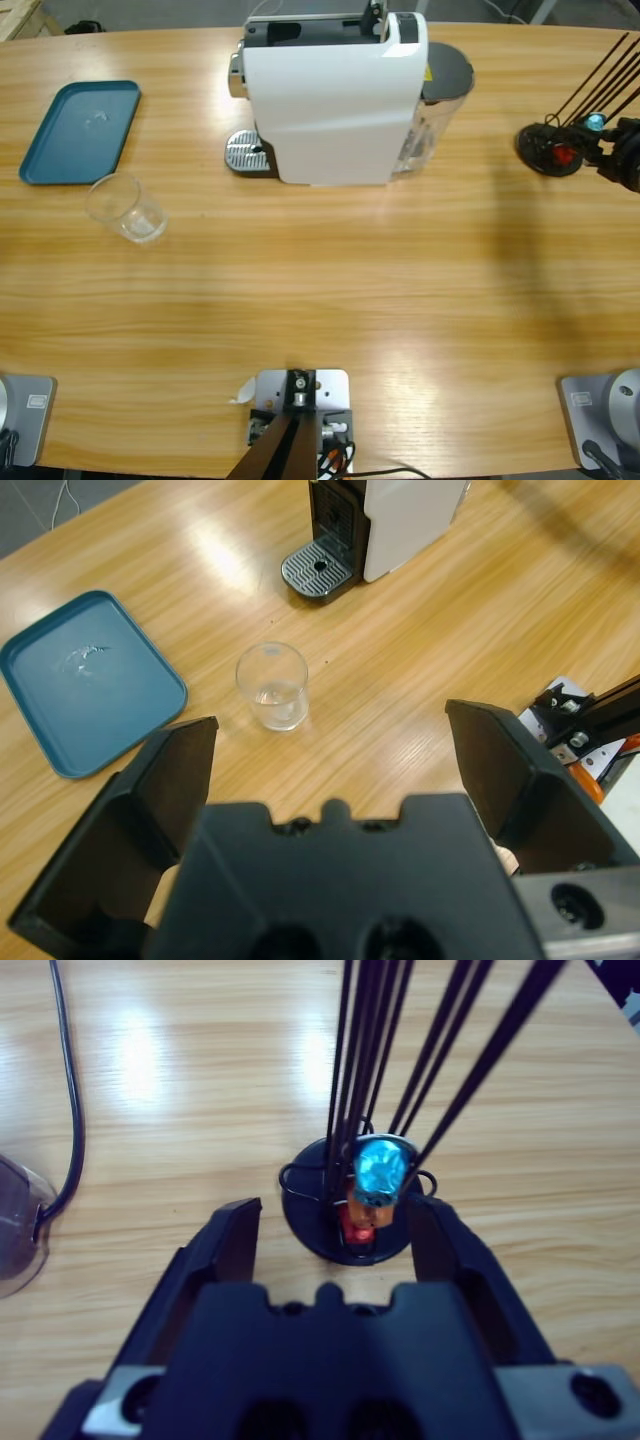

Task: Pour coffee

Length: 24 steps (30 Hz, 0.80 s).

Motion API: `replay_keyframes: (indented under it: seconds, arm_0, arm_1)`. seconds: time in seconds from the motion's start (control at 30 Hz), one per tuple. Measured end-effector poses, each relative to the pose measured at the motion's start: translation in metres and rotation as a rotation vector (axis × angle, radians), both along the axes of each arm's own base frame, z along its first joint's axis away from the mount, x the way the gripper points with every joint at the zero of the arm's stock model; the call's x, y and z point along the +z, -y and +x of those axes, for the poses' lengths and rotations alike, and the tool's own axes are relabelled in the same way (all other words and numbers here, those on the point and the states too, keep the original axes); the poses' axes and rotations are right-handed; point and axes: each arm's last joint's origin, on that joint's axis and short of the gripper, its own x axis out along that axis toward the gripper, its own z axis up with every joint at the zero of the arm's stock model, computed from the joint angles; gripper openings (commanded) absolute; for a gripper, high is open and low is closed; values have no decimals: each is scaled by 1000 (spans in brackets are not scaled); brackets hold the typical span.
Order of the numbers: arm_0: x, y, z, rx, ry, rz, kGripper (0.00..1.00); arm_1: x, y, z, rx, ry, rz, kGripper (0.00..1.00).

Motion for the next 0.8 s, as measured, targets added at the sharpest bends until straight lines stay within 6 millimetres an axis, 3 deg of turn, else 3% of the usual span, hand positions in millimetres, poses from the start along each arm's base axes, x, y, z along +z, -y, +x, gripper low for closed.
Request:
replay_keyframes:
  seconds: [0.3, 0.37, 0.8]
  arm_0:
    - [-2, 0, 0, 8, -1, 7, 1000]
    - [-2, 0, 0, 8, -1, 7, 1000]
    - [-2, 0, 0, 8, -2, 8, 1000]
  arm_1:
    - [-5, 7, 6, -46, -12, -5, 620]
    - [-5, 7, 6, -50, -12, -5, 509]
    - [-11, 15, 15, -96, -1, 6, 499]
